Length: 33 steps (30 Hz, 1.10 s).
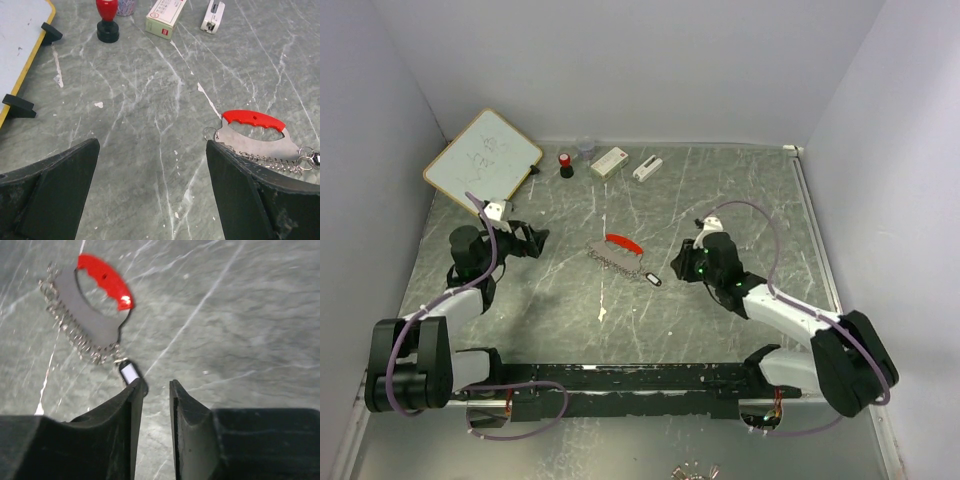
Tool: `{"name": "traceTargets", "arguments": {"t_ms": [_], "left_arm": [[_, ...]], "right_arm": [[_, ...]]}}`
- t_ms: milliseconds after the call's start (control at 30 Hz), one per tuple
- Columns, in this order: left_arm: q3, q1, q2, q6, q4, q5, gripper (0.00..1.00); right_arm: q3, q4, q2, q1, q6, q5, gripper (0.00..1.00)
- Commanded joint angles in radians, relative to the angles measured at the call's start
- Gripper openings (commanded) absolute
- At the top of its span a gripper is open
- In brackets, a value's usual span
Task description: Remove the keys from the keyring
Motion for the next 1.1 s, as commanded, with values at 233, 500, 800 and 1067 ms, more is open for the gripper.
{"name": "traceTargets", "arguments": {"t_ms": [233,500,800,1067], "left_arm": [[-0.010,-0.005,-0.022,0.000,0.080,0.103,0.99],[0.005,-0.005,0.028,-0.031,0.106,0.159,0.99],[-0.006,-0.005,0.022,-0.032,0.148,0.216,0.86],[-0.013,-0.006,0.023,-0.038,0.167,0.226,0.86]], "right_arm": [[0.093,0.090,0.185,0.196,-0.097,0.022,0.30],[0.156,0.096,0.298,0.222,-0.109,0.077,0.30],[0.181,0.094,0.356,0.222,-0.117,0.107,0.29],[0.179,0.112,0.390,0.221,-0.112,0.089,0.28]]}}
